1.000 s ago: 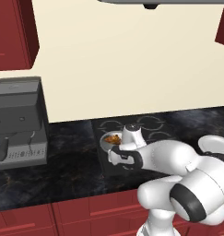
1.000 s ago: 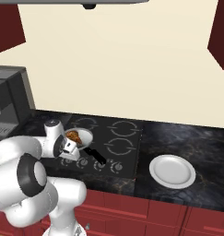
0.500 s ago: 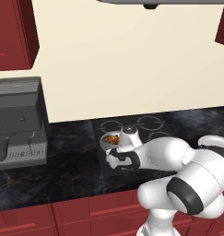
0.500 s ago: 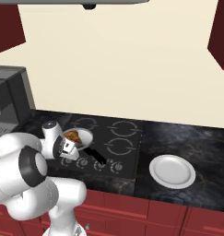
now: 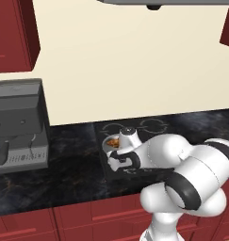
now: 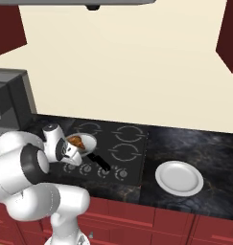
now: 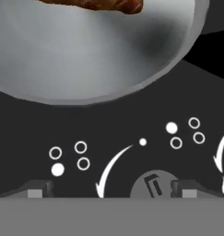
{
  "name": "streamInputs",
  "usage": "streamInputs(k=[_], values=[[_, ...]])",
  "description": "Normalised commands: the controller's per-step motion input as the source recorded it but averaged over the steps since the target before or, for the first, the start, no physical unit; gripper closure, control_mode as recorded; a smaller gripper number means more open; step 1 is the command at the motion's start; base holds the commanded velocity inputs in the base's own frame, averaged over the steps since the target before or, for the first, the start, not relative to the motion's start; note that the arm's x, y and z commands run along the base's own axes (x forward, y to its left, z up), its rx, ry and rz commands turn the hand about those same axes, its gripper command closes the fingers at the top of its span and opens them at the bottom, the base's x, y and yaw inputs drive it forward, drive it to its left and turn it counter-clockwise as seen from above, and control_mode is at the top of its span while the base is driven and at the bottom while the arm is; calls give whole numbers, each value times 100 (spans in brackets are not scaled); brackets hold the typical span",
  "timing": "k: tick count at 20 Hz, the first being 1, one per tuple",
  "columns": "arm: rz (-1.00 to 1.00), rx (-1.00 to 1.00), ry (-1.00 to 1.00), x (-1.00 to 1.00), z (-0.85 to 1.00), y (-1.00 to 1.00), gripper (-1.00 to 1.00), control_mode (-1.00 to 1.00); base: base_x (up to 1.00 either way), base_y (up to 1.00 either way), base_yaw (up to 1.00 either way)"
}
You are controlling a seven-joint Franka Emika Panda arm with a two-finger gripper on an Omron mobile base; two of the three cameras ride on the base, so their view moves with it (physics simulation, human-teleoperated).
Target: Pick the croissant and place it on the pan. Then turn on the stove to warm the croissant.
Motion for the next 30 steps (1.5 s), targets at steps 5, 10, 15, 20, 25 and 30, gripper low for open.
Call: streamInputs(k=[5, 10, 15, 20, 25, 30], values=[[0, 0, 0, -3, -71, -32, -100, -100, 0, 0, 0], [0, 0, 0, -21, -87, -37, -100, -100, 0, 0, 0], [0, 0, 0, -56, -99, -55, -100, -100, 0, 0, 0], [2, 3, 0, -71, -100, -46, -100, -100, 0, 0, 0], [13, 12, 0, -57, -100, -27, -100, -100, 0, 0, 0], [12, 6, 1, -64, -100, -5, 100, -100, 0, 0, 0]])
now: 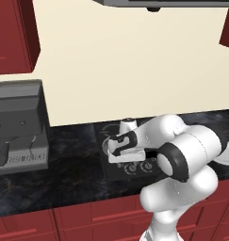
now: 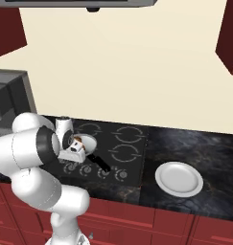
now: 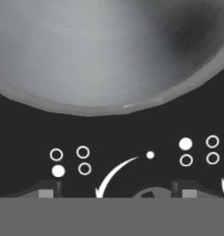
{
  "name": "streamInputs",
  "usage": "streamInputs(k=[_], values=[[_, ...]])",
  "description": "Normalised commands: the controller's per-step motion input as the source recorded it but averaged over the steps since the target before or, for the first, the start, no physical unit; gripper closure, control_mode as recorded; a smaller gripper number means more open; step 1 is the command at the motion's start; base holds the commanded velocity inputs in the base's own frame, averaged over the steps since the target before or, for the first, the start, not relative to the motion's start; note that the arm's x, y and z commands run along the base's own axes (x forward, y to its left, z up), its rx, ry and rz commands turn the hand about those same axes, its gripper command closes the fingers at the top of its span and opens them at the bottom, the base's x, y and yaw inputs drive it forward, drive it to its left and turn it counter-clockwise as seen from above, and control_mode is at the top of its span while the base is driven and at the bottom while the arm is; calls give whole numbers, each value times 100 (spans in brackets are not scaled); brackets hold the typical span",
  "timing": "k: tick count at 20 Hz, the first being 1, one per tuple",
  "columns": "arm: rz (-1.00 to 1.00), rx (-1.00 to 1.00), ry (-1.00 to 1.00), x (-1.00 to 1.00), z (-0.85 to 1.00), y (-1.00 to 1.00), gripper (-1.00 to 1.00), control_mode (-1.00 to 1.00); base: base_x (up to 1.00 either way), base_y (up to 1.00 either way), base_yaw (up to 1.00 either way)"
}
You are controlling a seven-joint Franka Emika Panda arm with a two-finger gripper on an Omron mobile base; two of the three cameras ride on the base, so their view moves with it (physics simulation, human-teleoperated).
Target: Pick the croissant and place it on the pan. Then turn on the stove to warm the croissant.
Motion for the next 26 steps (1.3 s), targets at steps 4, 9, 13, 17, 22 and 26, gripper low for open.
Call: streamInputs(k=[4, 9, 13, 17, 22, 26], values=[[9, 5, 0, -79, -94, -16, 100, -100, 0, 0, 0], [11, 5, 0, -81, -95, -17, 100, -100, 0, 0, 0], [34, 6, 0, -83, -100, -13, 100, -100, 0, 0, 0], [65, 0, 0, -99, -100, -7, 100, -100, 0, 0, 0], [65, 0, 0, -100, -100, -13, 100, -100, 0, 0, 0], [65, 4, 0, -100, -100, -27, 100, -100, 0, 0, 0]])
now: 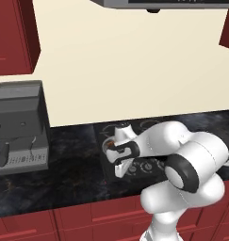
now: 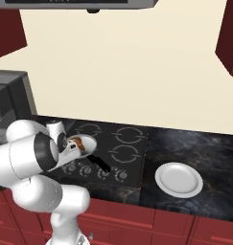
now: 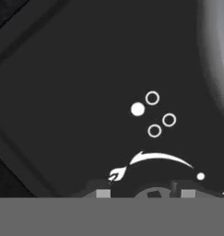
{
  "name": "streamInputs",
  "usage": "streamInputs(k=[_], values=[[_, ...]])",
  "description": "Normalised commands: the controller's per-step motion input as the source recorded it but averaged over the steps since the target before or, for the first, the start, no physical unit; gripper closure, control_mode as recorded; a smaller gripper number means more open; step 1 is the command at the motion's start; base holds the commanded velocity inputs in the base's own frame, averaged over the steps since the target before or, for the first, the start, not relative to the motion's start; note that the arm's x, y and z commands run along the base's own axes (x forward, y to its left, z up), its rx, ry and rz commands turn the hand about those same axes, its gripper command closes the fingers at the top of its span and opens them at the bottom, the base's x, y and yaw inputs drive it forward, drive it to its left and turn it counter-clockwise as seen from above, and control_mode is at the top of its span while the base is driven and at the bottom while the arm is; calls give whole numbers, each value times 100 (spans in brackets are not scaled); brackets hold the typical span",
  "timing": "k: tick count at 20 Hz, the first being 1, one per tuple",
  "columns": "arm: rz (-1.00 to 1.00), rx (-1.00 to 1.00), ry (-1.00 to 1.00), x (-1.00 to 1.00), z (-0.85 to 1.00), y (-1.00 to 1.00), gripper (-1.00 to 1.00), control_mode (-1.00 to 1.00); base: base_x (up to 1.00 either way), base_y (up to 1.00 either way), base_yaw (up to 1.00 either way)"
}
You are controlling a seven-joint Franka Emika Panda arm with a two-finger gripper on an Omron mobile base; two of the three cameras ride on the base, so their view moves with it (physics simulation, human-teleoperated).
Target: Pick the croissant and place it on the pan. Then turn on the stove to warm the croissant.
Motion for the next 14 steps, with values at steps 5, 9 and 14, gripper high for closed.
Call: streamInputs(k=[5, 9, 14], values=[[62, 4, 0, -100, -78, -32, 100, -100, 0, 0, 0], [55, 6, -1, -90, -48, -36, 100, -100, 0, 0, 0], [-1, 0, -4, -2, 20, 0, 100, -100, 0, 0, 0]])
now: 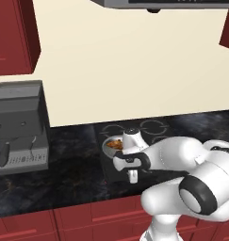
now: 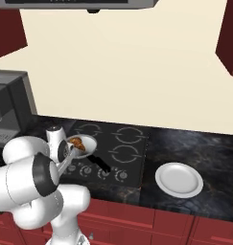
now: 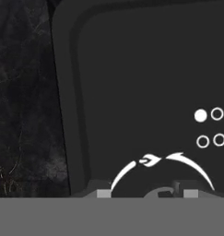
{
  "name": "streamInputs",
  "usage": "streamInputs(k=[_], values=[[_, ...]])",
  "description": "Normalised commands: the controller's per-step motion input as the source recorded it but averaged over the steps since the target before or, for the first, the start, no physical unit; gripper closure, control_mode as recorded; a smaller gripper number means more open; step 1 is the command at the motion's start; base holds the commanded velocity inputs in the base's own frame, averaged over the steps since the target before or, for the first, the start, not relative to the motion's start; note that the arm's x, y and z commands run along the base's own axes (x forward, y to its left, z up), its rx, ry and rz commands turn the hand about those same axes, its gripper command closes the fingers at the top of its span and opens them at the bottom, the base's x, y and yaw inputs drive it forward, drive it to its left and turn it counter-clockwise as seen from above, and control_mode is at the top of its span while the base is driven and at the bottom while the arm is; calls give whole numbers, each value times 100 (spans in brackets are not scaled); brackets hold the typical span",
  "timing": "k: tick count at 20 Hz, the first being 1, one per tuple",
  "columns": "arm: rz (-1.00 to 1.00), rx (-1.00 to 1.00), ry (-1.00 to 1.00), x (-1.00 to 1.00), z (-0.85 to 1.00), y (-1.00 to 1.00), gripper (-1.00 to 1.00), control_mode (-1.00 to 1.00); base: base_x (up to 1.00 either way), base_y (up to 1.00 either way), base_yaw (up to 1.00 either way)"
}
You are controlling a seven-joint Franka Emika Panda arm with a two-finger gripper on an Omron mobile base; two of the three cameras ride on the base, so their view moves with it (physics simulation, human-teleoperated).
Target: Pick the croissant and place it on the pan. Then turn on the stove to warm the croissant.
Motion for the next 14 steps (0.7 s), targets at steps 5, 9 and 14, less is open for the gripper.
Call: streamInputs(k=[5, 9, 14], values=[[-8, 0, -30, -22, 100, 7, 100, -100, 0, 0, 0], [0, -1, -55, -99, 100, 13, 100, -100, 0, 0, 0], [0, -8, -71, -100, 100, 36, 100, -100, 0, 0, 0]])
